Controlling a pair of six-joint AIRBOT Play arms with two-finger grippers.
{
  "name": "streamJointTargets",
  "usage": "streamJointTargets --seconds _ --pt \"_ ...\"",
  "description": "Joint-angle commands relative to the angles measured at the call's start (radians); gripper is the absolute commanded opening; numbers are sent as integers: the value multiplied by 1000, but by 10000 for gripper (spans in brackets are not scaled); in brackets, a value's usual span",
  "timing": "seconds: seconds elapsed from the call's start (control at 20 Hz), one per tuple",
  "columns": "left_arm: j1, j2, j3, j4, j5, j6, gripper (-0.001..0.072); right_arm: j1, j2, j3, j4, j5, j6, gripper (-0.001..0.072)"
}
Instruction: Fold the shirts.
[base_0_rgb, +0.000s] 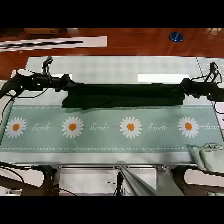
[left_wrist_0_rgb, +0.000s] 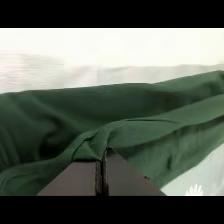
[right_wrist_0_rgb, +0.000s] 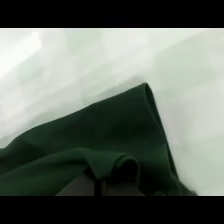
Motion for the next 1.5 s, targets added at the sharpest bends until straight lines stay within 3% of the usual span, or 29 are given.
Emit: streamJointTargets --seconds 0.0,0.05,0.1,0.15,0.2,0.3,0.4,0.45,0.6,0.7,0.85,1.05,1.25,1.3,1.35,1.45 --pt "-1 -30 5 1 23 0 30 1 -14 1 -15 -51 -7 33" --pt "0 -40 5 2 3 0 52 1 -14 1 -32 -50 -11 35" --pt "1 -49 5 4 -3 -1 222 1 -14 1 -42 -50 -11 89" --pt "2 -52 5 5 -4 -6 501 0 -13 1 -41 -50 -11 274" --pt "7 -49 5 4 -8 -21 606 0 -11 5 -41 -40 -11 454" --pt "33 -42 23 5 -69 -24 597 0 -5 40 -76 19 -11 529" --pt "78 -37 50 5 -161 -24 550 -3 12 92 -183 66 16 533" --pt "102 -32 63 6 -208 -24 477 -8 17 117 -246 88 58 533" --pt "153 -8 70 17 -286 -24 454 -74 15 160 -338 184 177 552" --pt "166 14 71 43 -296 -24 454 -146 -5 160 -256 250 218 596" --pt "161 36 71 50 -296 -23 453 -236 -86 160 -27 382 151 596" --pt "149 38 71 50 -296 -24 453 -176 -175 160 -2 423 117 596" --pt "130 38 71 45 -297 -24 453 -26 -237 161 7 328 116 555" --pt "125 38 71 25 -304 -24 453 8 -239 161 11 294 115 359" --pt "122 38 71 -9 -311 -24 452 24 -236 167 27 279 115 71" --pt "119 40 71 -105 -319 -24 443 28 -215 208 56 320 93 33"
